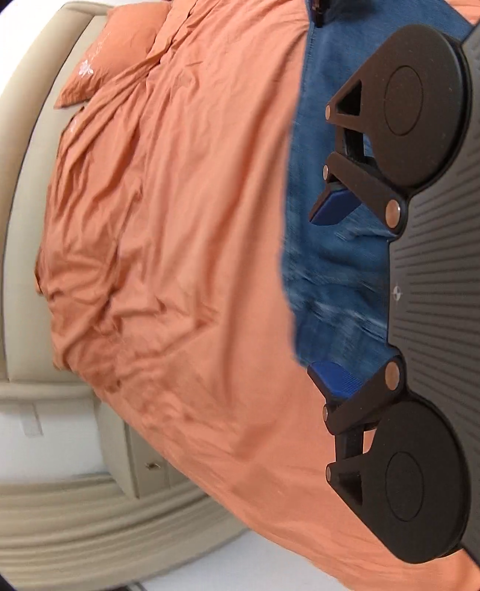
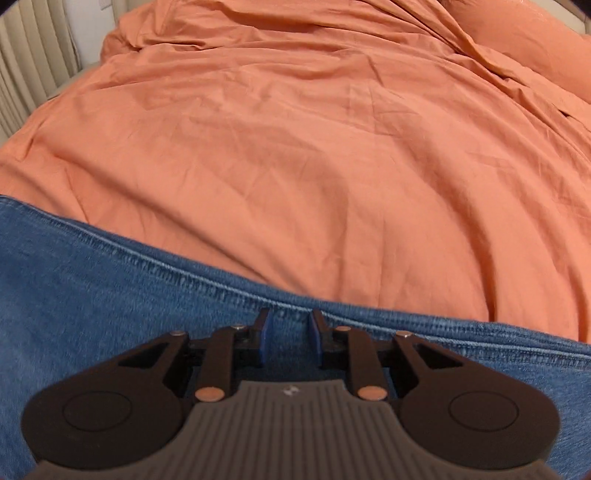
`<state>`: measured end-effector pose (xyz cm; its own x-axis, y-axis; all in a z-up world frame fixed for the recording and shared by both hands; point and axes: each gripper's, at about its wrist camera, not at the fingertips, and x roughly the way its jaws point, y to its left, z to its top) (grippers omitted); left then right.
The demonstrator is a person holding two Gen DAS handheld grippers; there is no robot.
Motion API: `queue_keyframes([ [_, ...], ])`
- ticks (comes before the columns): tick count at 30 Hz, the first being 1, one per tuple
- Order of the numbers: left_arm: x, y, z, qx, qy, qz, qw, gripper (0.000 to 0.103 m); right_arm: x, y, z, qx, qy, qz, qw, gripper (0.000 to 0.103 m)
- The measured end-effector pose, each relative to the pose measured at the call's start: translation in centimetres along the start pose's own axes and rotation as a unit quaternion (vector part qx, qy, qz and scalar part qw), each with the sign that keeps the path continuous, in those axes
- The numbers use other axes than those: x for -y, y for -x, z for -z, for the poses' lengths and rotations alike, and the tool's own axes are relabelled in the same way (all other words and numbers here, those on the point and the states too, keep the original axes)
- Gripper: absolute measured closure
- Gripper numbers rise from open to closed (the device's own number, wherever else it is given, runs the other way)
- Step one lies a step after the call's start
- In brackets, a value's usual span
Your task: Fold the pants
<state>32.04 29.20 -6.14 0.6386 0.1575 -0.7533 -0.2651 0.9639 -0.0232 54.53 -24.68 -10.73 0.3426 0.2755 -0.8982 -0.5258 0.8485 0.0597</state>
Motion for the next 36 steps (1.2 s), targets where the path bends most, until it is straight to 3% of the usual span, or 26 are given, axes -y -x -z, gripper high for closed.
queue_keyframes([
  [4, -3.7, 1.7, 3.6, -0.007, 0.076, 0.012, 0.997, 0.005, 0.1, 1.2, -0.1, 0.015, 0.0, 0.021, 1.0, 0.088],
  [7, -7.1, 2.9, 6.6, 0.007, 0.168, 0.024, 0.9854, 0.005, 0.6, 3.5, 0.3, 0.038, -0.019, 0.037, 0.998, 0.082],
  [10, -10.3, 2.8, 10.2, 0.013, 0.286, 0.048, 0.9571, 0.005, 1.7, 6.6, 2.0, 0.06, -0.039, 0.033, 0.997, 0.08],
  [12, -11.8, 1.6, 12.6, 0.007, 0.362, 0.082, 0.9286, 0.005, 3.0, 8.7, 3.7, 0.07, -0.055, 0.035, 0.995, 0.072],
  [15, -12.3, -0.9, 15.3, 0.005, 0.445, 0.139, 0.8849, 0.005, 5.9, 12.3, 7.1, 0.081, -0.101, 0.042, 0.991, 0.071],
  [16, -12.1, -1.4, 15.7, 0.013, 0.456, 0.15, 0.8771, 0.005, 7.0, 13.6, 8.3, 0.084, -0.121, 0.047, 0.988, 0.071],
  [18, -11.4, -2.3, 15.6, 0.031, 0.464, 0.163, 0.8699, 0.006, 9.7, 16.1, 10.6, 0.089, -0.167, 0.058, 0.98, 0.069],
  [20, -11.0, -3.0, 14.9, 0.029, 0.463, 0.148, 0.8733, 0.024, 12.8, 18.7, 12.9, 0.093, -0.218, 0.077, 0.968, 0.067],
  [22, -10.7, -3.1, 14.1, 0.019, 0.459, 0.118, 0.8804, 0.059, 15.9, 21.2, 15.2, 0.097, -0.269, 0.095, 0.954, 0.067],
  [24, -10.4, -1.9, 13.3, 0.029, 0.439, 0.085, 0.894, 0.084, 18.5, 23.3, 17.4, 0.102, -0.311, 0.108, 0.939, 0.066],
  [25, -10.0, -0.8, 12.7, 0.046, 0.418, 0.078, 0.9038, 0.088, 19.7, 24.3, 18.5, 0.105, -0.328, 0.116, 0.932, 0.066],
  [29, -8.6, 1.8, 10.3, 0.075, 0.362, 0.037, 0.9283, 0.089, 23.1, 27.2, 22.0, 0.116, -0.37, 0.14, 0.911, 0.066],
  [32, -7.9, -0.9, 10.0, 0.019, 0.325, -0.03, 0.9449, 0.09, 25.2, 28.2, 23.8, 0.126, -0.406, 0.134, 0.895, 0.066],
  [36, -7.0, -2.9, 10.0, -0.024, 0.299, -0.064, 0.9518, 0.084, 27.7, 28.4, 26.1, 0.143, -0.458, 0.115, 0.87, 0.066],
])
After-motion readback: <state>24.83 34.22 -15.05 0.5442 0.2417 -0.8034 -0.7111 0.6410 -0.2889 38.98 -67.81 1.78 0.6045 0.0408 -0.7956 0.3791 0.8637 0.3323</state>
